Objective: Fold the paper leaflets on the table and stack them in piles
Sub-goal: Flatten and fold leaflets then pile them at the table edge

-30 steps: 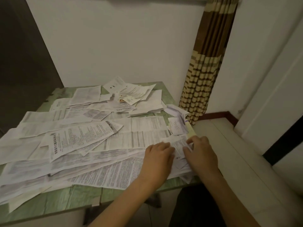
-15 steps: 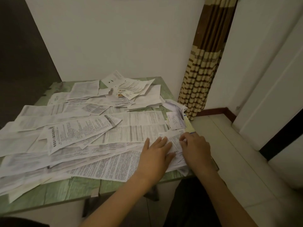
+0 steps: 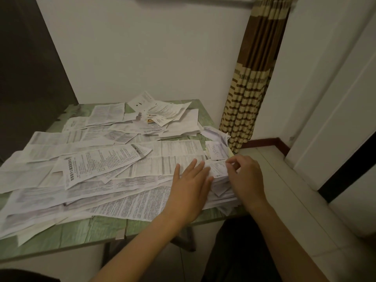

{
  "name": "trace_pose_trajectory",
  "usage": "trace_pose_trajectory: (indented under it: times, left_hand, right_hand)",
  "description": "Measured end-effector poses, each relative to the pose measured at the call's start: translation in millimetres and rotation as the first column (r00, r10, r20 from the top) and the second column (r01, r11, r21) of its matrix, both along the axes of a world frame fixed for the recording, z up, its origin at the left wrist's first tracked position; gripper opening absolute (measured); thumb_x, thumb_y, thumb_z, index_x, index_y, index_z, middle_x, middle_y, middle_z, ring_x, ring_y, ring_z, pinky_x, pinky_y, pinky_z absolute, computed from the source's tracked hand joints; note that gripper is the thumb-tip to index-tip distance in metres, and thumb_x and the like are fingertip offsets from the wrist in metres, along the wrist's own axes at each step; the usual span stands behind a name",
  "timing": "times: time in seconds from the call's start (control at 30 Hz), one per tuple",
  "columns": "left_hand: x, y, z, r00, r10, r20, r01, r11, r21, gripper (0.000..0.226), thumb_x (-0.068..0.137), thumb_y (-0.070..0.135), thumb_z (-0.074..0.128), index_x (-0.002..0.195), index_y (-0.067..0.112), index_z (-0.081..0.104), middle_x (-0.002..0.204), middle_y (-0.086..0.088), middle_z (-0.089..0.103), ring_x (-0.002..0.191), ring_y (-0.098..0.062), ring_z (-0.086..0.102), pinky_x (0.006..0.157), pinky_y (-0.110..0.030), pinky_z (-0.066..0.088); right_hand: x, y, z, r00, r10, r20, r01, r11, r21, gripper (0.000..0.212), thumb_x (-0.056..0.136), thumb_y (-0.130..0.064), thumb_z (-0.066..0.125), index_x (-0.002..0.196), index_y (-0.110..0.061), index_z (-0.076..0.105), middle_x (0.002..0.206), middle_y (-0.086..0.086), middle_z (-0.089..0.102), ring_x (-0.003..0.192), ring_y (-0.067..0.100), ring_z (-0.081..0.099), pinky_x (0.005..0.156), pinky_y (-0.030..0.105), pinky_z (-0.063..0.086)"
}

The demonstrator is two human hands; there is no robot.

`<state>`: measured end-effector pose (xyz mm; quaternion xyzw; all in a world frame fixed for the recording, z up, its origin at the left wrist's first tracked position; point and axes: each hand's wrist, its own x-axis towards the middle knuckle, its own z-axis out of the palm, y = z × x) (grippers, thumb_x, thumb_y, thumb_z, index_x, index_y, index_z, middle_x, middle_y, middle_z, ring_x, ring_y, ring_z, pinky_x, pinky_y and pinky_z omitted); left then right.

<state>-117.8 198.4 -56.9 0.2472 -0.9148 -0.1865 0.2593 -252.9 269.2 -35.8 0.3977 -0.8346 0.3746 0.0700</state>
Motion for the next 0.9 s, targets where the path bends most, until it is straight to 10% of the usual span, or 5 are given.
trace_pose_trajectory:
  times: [0.63,0.9]
  left_hand:
    - [26,-15,4,0.999,0.030,-0.025,-0.028,0.996,0.084,0.051,0.098,0.049,0.027,0.139,0.023,0.042,0.151,0.005,0.031,0.135,0.003,0.007,0.118,-0.029,0.001]
    - [98,-45,1,0.983,0.181,-0.030,-0.178,0.980,0.084,0.080,0.080,0.069,0.010,0.136,0.024,0.046,0.147,0.004,0.038,0.134,0.001,0.015,0.114,-0.028,0.004]
  right_hand:
    - [13,-1,30,0.991,0.102,0.081,-0.087,0.981,-0.173,0.007,0.090,-0.013,0.059,0.086,-0.019,0.060,0.084,0.001,0.058,0.083,0.017,0.053,0.066,0.018,0.041]
    - [62,-19,35,0.967,0.239,0.092,-0.221,0.960,-0.173,0.014,0.088,-0.008,0.059,0.081,-0.020,0.059,0.079,-0.003,0.056,0.076,0.012,0.052,0.069,0.019,0.043]
